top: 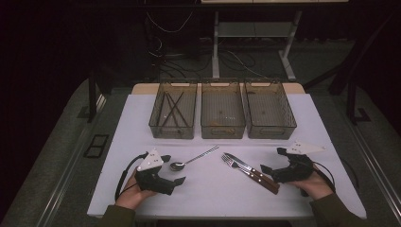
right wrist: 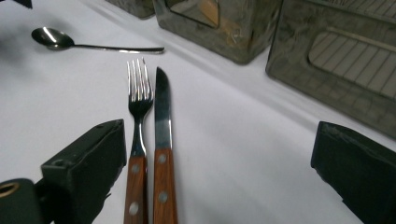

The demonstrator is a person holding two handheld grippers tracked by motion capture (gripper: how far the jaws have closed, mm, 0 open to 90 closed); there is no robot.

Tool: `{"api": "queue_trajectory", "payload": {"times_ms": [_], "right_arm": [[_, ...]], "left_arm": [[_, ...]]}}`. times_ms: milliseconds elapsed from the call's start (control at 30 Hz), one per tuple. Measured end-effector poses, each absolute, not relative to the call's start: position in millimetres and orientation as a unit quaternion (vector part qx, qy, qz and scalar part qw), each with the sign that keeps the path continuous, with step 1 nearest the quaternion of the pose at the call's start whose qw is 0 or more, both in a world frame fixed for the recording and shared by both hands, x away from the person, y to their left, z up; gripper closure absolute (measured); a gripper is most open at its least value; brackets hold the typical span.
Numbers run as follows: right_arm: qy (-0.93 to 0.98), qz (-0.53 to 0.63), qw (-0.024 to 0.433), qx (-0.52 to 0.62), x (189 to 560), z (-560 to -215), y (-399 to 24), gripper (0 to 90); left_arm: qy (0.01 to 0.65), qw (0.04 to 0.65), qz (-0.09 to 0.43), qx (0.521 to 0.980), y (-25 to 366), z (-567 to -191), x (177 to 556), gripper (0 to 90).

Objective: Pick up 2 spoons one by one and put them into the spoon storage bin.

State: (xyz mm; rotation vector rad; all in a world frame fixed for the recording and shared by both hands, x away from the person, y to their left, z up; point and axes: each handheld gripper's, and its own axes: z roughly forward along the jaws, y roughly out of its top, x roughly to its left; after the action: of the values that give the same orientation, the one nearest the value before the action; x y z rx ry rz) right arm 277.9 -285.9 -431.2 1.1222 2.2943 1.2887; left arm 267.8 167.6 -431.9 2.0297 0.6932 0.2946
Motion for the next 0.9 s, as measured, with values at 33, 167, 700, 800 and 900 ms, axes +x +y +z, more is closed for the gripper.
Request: {"api": "queue_trajectory", "payload": {"times_ms": [33, 167, 700, 800, 900], "right_arm": [[0.793, 0.447, 0.141, 0.39, 275.6, -432.9, -288.0, 3.5], [0.793, 0.443, 0.141, 0.395, 267.9, -437.8, -295.9, 3.5], [0.799, 0.437, 0.133, 0.391, 254.1, -441.7, -299.0, 3.5], [0.799, 0.436, 0.134, 0.392, 254.4, -441.7, -299.2, 3.5], [0.8, 0.435, 0.134, 0.391, 254.7, -441.9, -299.2, 3.5]], "left_arm": [[0.286, 0.472, 0.118, 0.825, 167.6, -431.6, 267.7, 5.8], [0.283, 0.473, 0.116, 0.826, 168.3, -429.5, 269.0, 5.7], [0.282, 0.469, 0.106, 0.83, 172.1, -419.8, 301.3, 15.1], [0.283, 0.461, 0.107, 0.834, 169.5, -417.2, 308.7, 20.7], [0.286, 0.453, 0.108, 0.838, 167.6, -417.6, 314.4, 27.8]]}}
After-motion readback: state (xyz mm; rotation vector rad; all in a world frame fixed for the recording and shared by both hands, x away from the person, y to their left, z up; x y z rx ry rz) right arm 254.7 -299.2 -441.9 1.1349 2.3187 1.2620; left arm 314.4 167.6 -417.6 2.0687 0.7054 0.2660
